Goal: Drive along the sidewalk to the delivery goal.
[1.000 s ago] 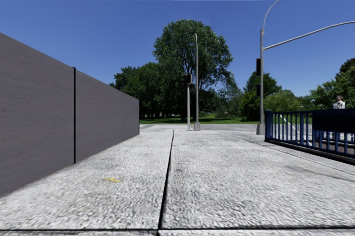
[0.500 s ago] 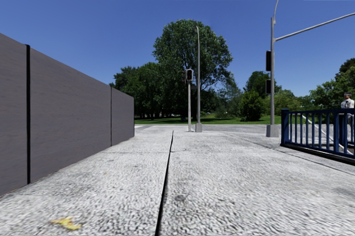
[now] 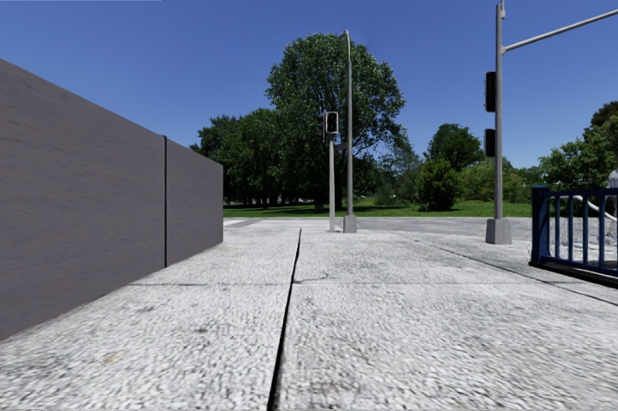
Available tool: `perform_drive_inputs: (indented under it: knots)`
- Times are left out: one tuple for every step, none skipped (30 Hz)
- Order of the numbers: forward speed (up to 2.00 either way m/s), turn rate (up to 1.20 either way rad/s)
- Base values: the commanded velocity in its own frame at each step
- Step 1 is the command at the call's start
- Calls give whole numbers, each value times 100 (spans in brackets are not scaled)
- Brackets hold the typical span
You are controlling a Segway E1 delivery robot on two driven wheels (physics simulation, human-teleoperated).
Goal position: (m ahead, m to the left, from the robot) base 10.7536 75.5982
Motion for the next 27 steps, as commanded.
perform_drive_inputs:
  knots:
    - [200,0]
    - [200,0]
    - [200,0]
    - [200,0]
    - [200,0]
    - [200,0]
    - [200,0]
    - [200,0]
    - [200,0]
    - [200,0]
    - [200,0]
    - [200,0]
    - [200,0]
    - [200,0]
    - [200,0]
    - [200,0]
    - [200,0]
    - [200,0]
    - [200,0]
    - [200,0]
    - [200,0]
    - [200,0]
    - [200,0]
    - [200,0]
    - [200,0]
    - [200,0]
    - [200,0]
